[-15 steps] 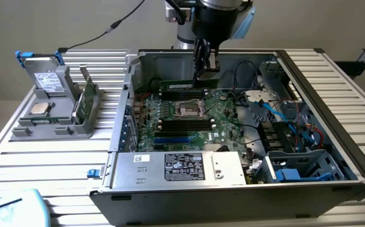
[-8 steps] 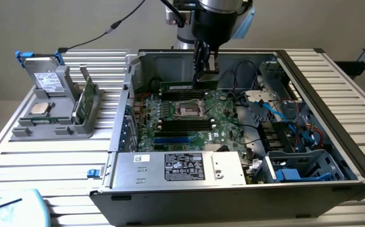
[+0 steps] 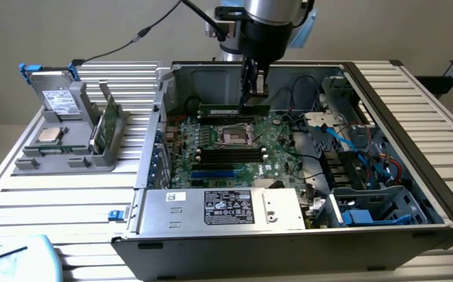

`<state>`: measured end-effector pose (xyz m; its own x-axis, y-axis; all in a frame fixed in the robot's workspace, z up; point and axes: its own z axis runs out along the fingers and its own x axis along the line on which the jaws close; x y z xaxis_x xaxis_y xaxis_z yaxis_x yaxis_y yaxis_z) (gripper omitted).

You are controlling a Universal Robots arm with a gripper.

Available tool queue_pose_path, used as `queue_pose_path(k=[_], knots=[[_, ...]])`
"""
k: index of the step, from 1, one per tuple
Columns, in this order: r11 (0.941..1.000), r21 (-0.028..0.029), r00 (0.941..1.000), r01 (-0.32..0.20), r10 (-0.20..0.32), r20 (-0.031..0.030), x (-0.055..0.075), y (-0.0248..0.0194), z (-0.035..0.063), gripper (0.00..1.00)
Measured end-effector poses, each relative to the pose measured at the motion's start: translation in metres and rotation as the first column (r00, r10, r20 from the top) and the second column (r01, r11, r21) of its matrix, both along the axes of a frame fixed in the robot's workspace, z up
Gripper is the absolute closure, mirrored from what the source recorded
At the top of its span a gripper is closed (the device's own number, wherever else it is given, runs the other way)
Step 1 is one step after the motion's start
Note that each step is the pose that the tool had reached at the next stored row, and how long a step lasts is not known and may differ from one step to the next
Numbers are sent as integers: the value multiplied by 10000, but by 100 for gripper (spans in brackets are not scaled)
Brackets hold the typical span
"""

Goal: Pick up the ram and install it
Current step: 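Insert the ram into the slot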

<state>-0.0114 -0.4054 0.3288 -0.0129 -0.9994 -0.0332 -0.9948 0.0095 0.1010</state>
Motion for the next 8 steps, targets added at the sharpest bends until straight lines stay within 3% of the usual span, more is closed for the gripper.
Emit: queue_pose_path(k=[8], knots=[[10000,-61,10000,5,-5,1,1,15,-121,86]])
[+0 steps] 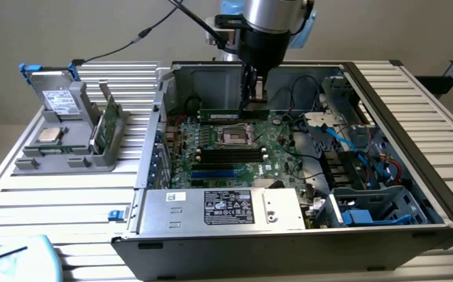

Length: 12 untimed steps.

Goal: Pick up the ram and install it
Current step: 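Insert the ram into the slot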

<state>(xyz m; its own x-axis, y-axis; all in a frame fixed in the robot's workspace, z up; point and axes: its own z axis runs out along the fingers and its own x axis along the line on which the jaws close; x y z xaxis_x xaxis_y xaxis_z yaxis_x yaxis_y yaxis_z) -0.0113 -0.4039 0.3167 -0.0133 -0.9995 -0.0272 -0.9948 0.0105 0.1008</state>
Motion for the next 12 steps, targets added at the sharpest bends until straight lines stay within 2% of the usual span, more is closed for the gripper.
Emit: queue_pose_path(k=[12], knots=[[10000,-41,10000,-1,1,0,0,19,-216,86]])
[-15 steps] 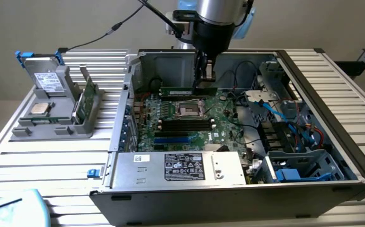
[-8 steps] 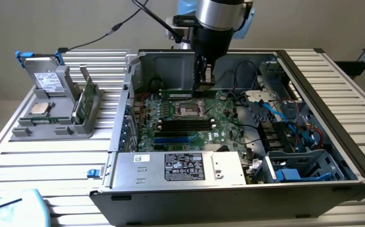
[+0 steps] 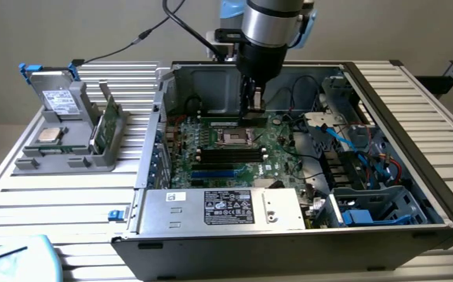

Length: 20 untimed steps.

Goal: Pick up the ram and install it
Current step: 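Insert the ram into the slot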

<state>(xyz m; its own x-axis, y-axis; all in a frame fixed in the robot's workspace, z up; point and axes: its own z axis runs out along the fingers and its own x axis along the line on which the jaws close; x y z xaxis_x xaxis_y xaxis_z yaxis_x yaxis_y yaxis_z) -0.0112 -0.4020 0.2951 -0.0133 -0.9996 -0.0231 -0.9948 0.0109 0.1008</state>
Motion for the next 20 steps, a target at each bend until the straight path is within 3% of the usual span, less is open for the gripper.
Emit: queue_pose_path(k=[6,13,16,20], knots=[[10000,-72,10000,1,-1,1,0,0,-100,86],[9994,-341,10000,0,0,3,0,0,-173,86],[9993,-386,10000,1,-1,3,0,0,-221,86],[9992,-399,10000,1,0,8,0,0,-293,86]])
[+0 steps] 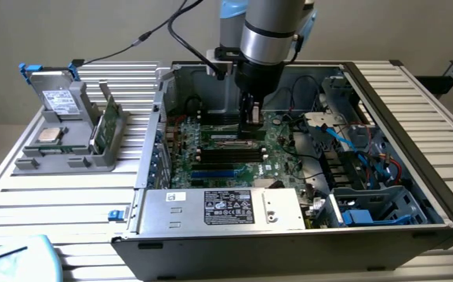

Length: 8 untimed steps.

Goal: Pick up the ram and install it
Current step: 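Insert the ram into the slot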

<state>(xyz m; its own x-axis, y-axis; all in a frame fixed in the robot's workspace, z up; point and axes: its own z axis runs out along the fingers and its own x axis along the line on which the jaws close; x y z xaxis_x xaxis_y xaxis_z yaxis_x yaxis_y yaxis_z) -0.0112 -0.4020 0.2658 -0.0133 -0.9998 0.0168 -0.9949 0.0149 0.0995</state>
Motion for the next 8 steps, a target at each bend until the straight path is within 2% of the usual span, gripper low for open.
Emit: queue_pose_path(k=[4,8], knots=[[10000,-39,10000,0,0,4,0,0,-66,86],[9999,-123,10000,0,0,5,0,0,-123,86]])
